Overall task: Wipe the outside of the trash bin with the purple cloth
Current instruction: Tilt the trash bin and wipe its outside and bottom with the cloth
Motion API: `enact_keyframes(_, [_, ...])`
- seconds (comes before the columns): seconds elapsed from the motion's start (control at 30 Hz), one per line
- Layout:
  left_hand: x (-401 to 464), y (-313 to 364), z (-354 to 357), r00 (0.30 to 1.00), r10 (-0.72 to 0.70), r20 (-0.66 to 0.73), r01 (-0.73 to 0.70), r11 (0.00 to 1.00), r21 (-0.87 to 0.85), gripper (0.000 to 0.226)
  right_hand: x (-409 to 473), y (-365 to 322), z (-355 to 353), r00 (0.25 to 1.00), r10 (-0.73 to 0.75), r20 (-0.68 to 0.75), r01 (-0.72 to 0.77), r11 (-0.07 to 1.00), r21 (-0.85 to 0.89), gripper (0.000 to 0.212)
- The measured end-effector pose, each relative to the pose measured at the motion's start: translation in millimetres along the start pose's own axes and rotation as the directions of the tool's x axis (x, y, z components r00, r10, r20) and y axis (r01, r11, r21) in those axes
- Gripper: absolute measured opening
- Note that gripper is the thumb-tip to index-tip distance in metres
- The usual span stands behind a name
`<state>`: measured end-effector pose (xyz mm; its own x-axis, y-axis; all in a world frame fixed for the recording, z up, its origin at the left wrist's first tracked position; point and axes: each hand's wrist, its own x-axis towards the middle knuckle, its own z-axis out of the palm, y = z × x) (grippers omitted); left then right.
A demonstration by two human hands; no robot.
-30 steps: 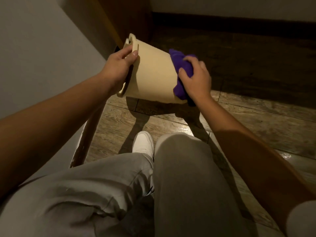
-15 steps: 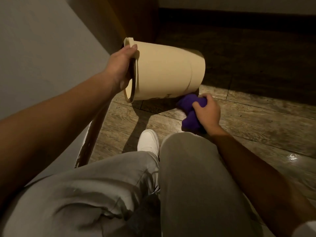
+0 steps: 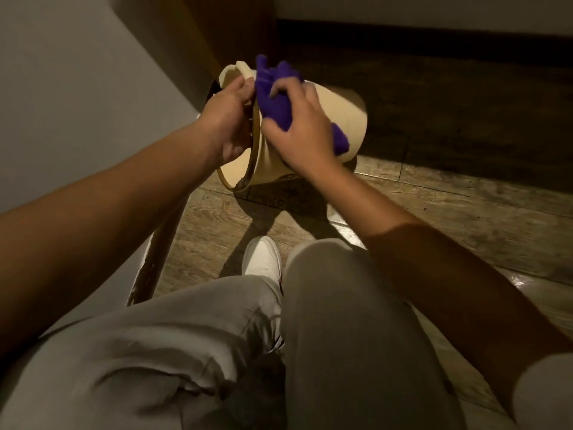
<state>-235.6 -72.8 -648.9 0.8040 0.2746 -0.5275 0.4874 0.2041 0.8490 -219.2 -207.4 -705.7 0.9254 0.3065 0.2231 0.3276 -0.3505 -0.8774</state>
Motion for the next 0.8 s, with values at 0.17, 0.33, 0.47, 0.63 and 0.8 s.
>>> enact_keyframes(0.17, [10,8,0,0.984,-0.032,-0.178,0.018,0.997,-0.081,0.033,-42,43,26,0.970,-0.213,0.118,0.232,0.955,-0.186,0.045])
enact_keyframes(0.33, [12,7,-12,0.967,-0.044,-0.251,0.016,0.993,-0.114,0.034,-53,88,33,0.809,-0.226,0.543,0.496,0.758,-0.423,0.052])
enact_keyframes(0.47, [11,13,-11,0.959,0.009,-0.284,-0.036,0.995,-0.090,0.018,-57,119,19,0.823,0.286,0.491,0.121,0.755,-0.644,0.047])
enact_keyframes(0.63, [14,17,-21,0.947,-0.007,-0.320,-0.019,0.997,-0.079,0.024,-38,122,-27,0.897,0.387,0.213,-0.210,0.798,-0.565,0.043])
enact_keyframes(0.8, [10,12,-18,0.948,0.010,-0.318,-0.008,1.000,0.008,0.029,11,69,-55,0.982,0.191,-0.001,-0.175,0.897,-0.405,0.048])
